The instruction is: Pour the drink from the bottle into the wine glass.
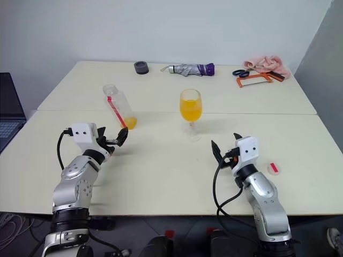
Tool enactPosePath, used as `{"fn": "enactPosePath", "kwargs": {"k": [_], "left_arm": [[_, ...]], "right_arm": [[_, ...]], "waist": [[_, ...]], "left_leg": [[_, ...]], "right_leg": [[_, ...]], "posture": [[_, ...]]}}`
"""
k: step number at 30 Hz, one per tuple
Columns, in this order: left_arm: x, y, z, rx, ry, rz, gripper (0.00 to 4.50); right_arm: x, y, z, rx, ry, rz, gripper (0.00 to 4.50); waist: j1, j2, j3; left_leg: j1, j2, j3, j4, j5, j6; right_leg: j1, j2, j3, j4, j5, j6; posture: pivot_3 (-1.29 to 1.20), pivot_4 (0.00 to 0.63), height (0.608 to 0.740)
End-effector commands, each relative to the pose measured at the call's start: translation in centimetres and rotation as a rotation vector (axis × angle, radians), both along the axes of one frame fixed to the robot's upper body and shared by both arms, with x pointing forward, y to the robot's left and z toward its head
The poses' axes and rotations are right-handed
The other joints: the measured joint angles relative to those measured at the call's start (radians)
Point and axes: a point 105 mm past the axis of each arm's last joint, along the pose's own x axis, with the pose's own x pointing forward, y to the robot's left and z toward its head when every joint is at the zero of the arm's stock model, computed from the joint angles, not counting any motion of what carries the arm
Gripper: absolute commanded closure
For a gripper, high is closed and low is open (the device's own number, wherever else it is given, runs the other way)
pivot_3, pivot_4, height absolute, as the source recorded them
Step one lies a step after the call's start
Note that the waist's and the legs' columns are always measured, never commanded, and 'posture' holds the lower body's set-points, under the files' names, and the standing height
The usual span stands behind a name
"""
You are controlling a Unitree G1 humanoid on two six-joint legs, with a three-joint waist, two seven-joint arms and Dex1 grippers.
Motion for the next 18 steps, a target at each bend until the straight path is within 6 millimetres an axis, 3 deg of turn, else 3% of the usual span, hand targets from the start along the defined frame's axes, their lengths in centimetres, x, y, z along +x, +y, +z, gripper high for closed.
{"fn": "enactPosePath", "kwargs": {"k": [1, 18], "left_arm": [[-0.1, -0.3, 1.8, 0.033, -0.073, -0.003, 0.02], [-0.1, -0.3, 2.4, 0.041, -0.094, -0.003, 0.02]], "right_arm": [[0.1, -0.2, 1.2, 0.003, -0.057, -0.011, 0.00], [1.0, -1.5, 1.2, -0.022, -0.087, -0.096, 0.00]], "waist": [[0.000, 0.000, 0.000], [0.001, 0.000, 0.000]], "left_leg": [[0.000, 0.000, 0.000, 0.000, 0.000, 0.000], [0.000, 0.000, 0.000, 0.000, 0.000, 0.000]], "right_leg": [[0.000, 0.000, 0.000, 0.000, 0.000, 0.000], [0.000, 0.000, 0.000, 0.000, 0.000, 0.000]], "posture": [[0.00, 0.150, 0.740], [0.00, 0.150, 0.740]]}}
